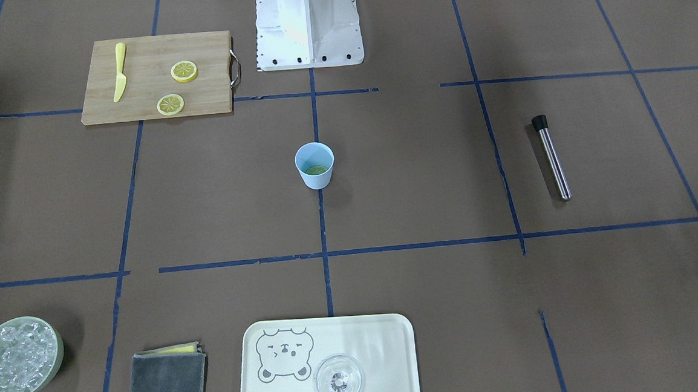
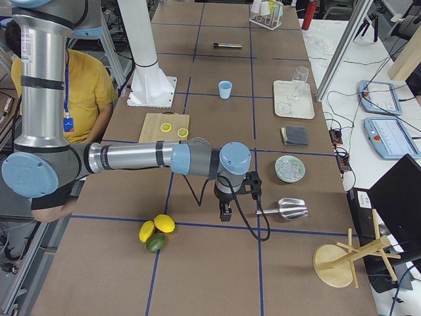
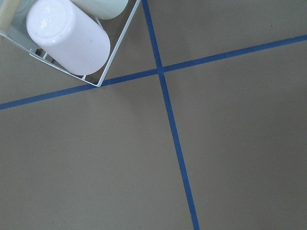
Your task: Squeeze lemon into cup
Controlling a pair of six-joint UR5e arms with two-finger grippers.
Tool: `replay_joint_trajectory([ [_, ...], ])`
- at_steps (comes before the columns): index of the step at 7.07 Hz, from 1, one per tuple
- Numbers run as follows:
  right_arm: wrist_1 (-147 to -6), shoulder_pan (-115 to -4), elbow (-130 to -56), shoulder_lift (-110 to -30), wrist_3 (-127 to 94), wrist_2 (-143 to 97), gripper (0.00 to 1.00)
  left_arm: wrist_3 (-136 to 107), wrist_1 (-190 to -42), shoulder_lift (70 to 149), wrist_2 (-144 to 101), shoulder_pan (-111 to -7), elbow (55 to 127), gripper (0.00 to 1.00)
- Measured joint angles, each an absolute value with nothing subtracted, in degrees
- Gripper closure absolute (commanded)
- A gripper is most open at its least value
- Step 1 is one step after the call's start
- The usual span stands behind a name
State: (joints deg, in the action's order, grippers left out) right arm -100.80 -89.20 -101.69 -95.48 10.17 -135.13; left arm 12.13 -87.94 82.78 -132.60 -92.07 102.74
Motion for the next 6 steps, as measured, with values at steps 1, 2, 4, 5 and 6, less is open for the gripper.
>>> replay_joint_trajectory([
  [1,-100.7,-89.12,-101.55,-95.47,10.34,-135.02,0.0,12.15,-87.8,83.03,-131.02,-92.08,102.84,0.0],
  [2,-100.66,-88.85,-101.48,-95.36,10.23,-134.8,0.0,12.19,-87.74,83.1,-130.4,-92.1,102.7,0.0],
  [4,-99.3,-88.18,-100.48,-95.01,9.1,-133.93,0.0,12.21,-87.66,83.03,-130.25,-92.11,102.55,0.0],
  [5,-97.95,-88.11,-99.63,-94.9,7.14,-133.89,0.0,12.22,-87.64,82.99,-130.25,-92.11,102.53,0.0],
  [6,-96.63,-88.09,-99.16,-94.87,4.53,-133.93,0.0,12.16,-87.63,82.98,-130.28,-92.11,102.5,0.0],
])
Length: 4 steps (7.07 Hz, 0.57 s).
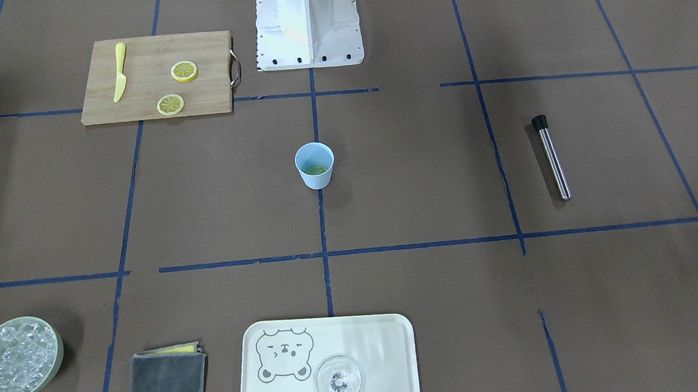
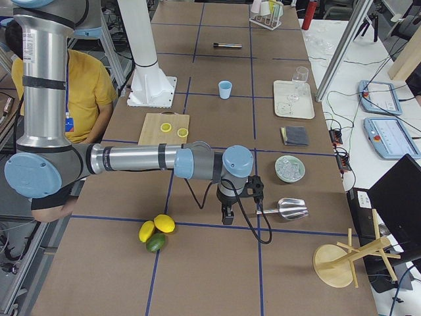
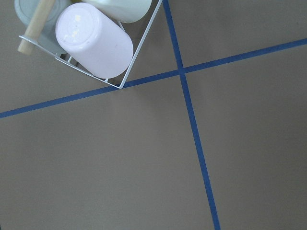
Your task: Squeeze lemon into cup
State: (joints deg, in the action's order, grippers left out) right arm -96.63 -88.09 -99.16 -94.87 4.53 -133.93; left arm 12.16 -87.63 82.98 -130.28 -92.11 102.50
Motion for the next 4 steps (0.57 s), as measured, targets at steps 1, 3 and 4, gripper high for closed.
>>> replay_joint_trajectory([
  [1,-95.87,-88.07,-98.9,-94.84,2.76,-134.02,0.0,11.98,-87.34,82.9,-130.4,-92.11,102.47,0.0],
  [3,-95.49,-88.07,-98.71,-94.85,0.96,-134.43,0.0,10.12,-84.77,82.69,-132.87,-92.13,102.46,0.0],
  [4,-95.46,-88.07,-98.72,-94.89,0.21,-134.59,0.0,8.25,-84.21,82.45,-134.8,-92.17,102.57,0.0],
])
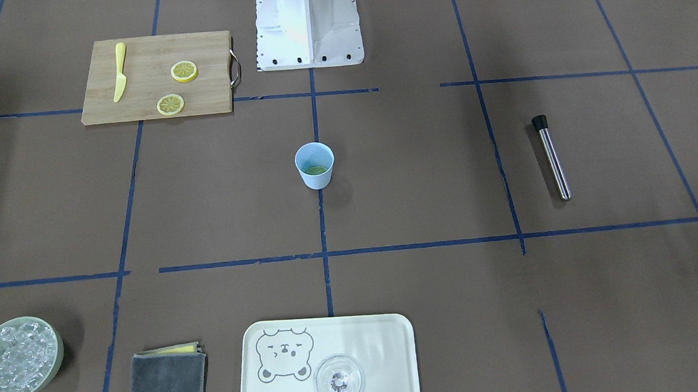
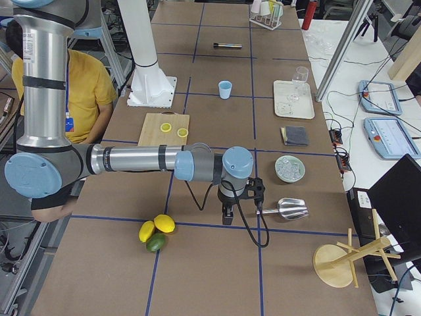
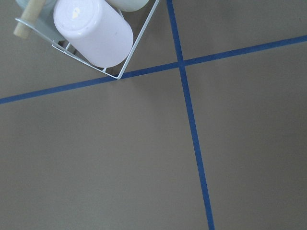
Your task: Squeeze lemon into cup
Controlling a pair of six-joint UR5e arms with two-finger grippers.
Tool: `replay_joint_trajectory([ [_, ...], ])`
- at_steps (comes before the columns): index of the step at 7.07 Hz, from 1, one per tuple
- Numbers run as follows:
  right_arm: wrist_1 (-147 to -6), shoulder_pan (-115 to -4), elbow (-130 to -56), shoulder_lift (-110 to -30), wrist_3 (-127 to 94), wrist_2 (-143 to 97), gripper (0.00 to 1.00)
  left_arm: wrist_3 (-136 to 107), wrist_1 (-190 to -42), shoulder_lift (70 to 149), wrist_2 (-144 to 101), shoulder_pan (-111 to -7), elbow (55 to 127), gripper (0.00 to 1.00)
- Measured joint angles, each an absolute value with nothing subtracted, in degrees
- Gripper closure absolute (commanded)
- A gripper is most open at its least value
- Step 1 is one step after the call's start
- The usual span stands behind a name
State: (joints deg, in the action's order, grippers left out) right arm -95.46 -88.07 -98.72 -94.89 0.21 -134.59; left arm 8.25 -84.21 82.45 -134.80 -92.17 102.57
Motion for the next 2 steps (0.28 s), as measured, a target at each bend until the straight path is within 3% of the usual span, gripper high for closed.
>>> replay_joint_trajectory([
  [2,-95.45,-88.07,-98.79,-94.91,-0.44,-134.66,0.0,7.14,-84.09,82.26,-135.85,-92.14,102.52,0.0],
])
